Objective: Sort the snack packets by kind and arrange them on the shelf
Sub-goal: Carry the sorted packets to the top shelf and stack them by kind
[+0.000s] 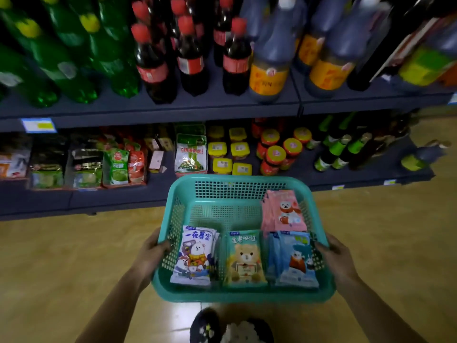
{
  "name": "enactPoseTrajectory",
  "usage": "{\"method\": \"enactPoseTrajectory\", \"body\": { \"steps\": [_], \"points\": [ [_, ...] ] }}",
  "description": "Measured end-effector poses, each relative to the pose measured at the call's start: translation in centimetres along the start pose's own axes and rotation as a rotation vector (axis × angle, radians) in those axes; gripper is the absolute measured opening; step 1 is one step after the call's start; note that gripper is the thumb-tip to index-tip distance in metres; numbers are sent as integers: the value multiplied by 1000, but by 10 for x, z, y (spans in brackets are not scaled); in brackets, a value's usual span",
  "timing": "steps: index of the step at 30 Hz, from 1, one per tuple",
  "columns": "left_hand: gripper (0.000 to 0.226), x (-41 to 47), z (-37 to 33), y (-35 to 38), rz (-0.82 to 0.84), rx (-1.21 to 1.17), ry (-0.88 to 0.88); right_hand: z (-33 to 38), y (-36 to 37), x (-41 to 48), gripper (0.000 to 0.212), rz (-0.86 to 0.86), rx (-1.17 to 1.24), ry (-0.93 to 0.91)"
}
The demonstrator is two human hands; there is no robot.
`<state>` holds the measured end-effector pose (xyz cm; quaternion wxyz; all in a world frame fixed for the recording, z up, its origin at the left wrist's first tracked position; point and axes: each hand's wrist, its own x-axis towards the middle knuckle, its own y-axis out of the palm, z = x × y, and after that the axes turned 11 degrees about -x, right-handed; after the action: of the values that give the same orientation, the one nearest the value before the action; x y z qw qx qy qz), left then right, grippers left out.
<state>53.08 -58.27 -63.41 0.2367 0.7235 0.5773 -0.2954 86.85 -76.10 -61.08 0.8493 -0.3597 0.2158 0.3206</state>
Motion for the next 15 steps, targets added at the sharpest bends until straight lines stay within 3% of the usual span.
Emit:
{"method": "enactPoseTrajectory", "body": {
  "steps": [15],
  "points": [
    [43, 285, 266, 6, -22, -78, 73, -212, 185, 253, 37, 50, 128, -11]
  ]
}}
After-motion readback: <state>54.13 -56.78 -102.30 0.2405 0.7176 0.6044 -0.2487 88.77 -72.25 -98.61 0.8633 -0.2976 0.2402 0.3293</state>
